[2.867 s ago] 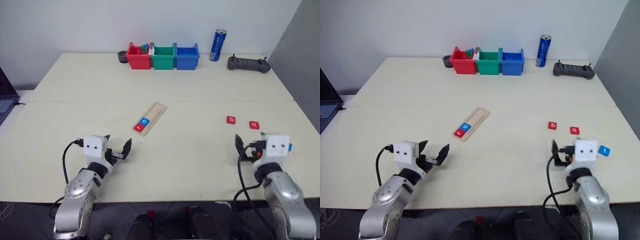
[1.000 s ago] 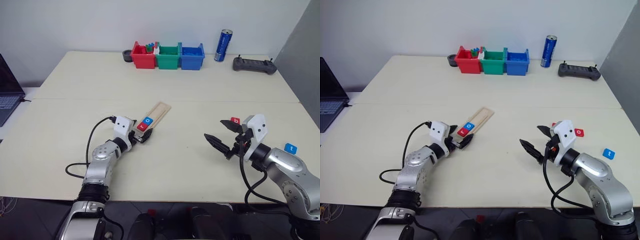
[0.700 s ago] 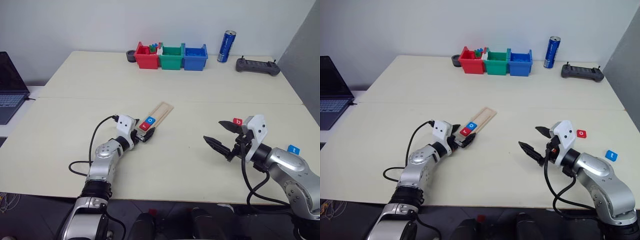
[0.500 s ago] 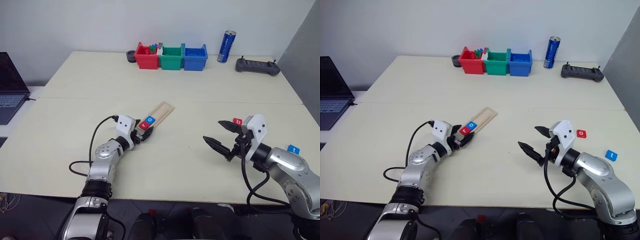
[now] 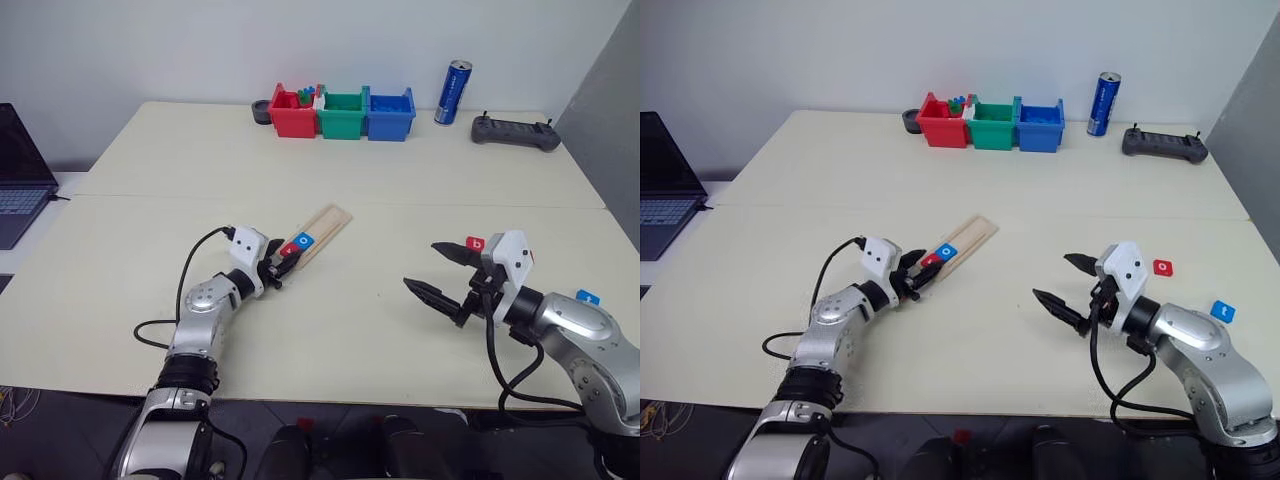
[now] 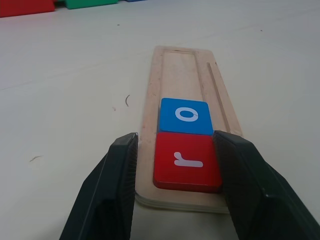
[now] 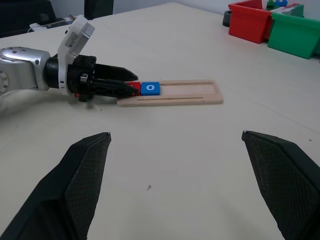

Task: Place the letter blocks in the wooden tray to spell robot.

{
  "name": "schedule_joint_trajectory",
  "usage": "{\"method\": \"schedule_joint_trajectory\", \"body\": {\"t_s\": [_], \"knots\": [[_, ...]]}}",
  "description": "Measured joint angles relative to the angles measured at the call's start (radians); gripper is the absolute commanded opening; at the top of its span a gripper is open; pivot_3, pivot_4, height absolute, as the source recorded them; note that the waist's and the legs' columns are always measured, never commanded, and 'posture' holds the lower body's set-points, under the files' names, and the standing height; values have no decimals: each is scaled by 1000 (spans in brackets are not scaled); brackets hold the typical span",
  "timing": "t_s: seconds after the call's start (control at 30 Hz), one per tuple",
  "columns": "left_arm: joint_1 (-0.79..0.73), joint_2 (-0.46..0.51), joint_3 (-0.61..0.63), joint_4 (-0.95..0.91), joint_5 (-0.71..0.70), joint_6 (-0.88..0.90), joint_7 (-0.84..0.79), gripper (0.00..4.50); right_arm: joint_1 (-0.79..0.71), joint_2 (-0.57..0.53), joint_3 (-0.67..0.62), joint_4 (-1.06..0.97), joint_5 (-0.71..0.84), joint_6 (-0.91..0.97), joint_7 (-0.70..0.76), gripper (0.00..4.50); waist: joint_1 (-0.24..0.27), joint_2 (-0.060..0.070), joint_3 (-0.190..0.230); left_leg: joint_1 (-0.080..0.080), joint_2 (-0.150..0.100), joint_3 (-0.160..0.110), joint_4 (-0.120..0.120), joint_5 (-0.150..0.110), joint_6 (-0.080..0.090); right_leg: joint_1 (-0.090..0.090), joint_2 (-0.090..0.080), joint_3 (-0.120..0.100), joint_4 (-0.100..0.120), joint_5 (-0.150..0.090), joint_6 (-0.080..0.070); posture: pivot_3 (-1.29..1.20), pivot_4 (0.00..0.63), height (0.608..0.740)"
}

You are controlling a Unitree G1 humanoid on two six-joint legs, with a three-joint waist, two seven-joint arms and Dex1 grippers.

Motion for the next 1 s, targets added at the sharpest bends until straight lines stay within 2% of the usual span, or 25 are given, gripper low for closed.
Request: {"method": "schedule_joint_trajectory", "body": {"t_s": [0.33, 0.37, 0.57, 1.0], "knots": [[-4, 4, 1, 7, 0, -2, -17, 2025, -12, 1, 1, 13, -4, -9, -1, 4500, 0, 0, 0, 0, 0, 0, 0, 0, 0, 0, 0, 0, 0, 0, 0, 0, 150, 740], [-4, 4, 1, 7, 0, -2, -16, 2752, -12, 1, 1, 13, -4, -9, -1, 4500, 0, 0, 0, 0, 0, 0, 0, 0, 0, 0, 0, 0, 0, 0, 0, 0, 150, 740], [-2, 4, 3, 8, 2, -2, -7, 4445, -13, 1, 1, 13, -4, -9, -3, 4500, 0, 0, 0, 0, 0, -1, 0, 0, 0, 0, 0, 0, 0, 0, 0, 0, 150, 740], [46, -28, -1, -75, -30, 55, -38, 4493, -12, 1, 1, 13, -3, -9, -3, 4500, 0, 0, 0, -1, 0, -1, 0, 0, 0, -1, 0, 0, 0, 0, 0, 0, 150, 740]]}}
